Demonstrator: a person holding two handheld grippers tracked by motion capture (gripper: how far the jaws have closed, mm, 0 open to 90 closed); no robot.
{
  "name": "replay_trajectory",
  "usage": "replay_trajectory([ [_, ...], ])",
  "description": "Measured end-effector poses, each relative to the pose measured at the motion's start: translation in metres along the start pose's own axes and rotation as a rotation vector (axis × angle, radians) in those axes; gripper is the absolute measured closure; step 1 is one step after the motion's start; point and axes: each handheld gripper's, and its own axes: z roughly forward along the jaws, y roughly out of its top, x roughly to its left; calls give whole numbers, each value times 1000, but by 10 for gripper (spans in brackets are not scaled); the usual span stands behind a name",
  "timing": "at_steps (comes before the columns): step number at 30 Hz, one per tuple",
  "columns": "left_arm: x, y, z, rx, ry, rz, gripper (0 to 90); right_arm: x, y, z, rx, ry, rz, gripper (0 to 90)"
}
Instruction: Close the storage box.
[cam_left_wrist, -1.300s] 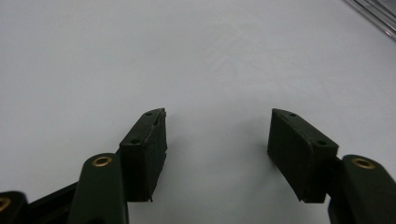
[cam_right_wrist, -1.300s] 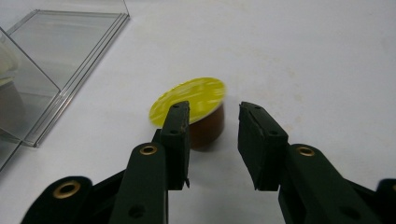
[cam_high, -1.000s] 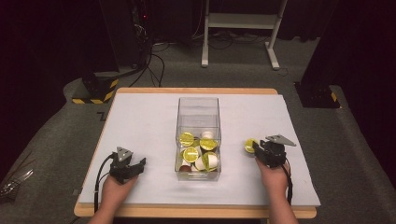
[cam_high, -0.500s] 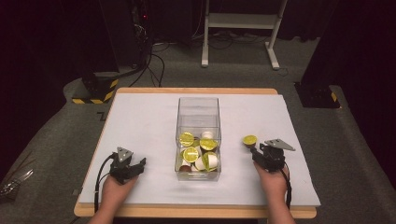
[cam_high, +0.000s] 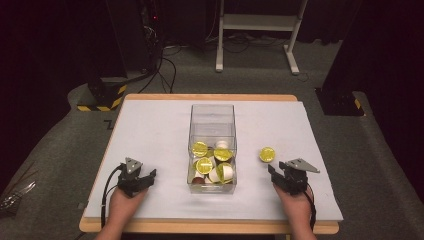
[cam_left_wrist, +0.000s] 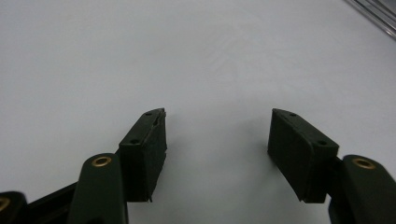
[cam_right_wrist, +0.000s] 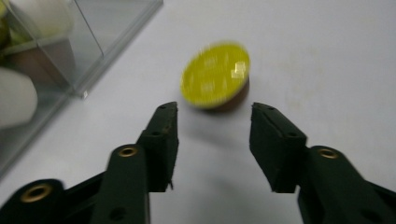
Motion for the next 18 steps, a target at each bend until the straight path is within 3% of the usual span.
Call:
replay_trajectory([
  [2,0,0,0,0,-2,-3,373,2,14,7,-33,-31,-27,602],
  [6,1,0,0,1,-3,-2,373,1,25,22,-11,-37,-16,597],
  [13,1,0,0,3,-11,-5,378,10,-12,13,76,-5,-28,463],
  [16,1,0,0,3,-9,-4,377,13,-11,10,38,-13,-40,453],
  [18,1,0,0,3,-11,-5,377,14,-13,13,63,-23,-53,451],
])
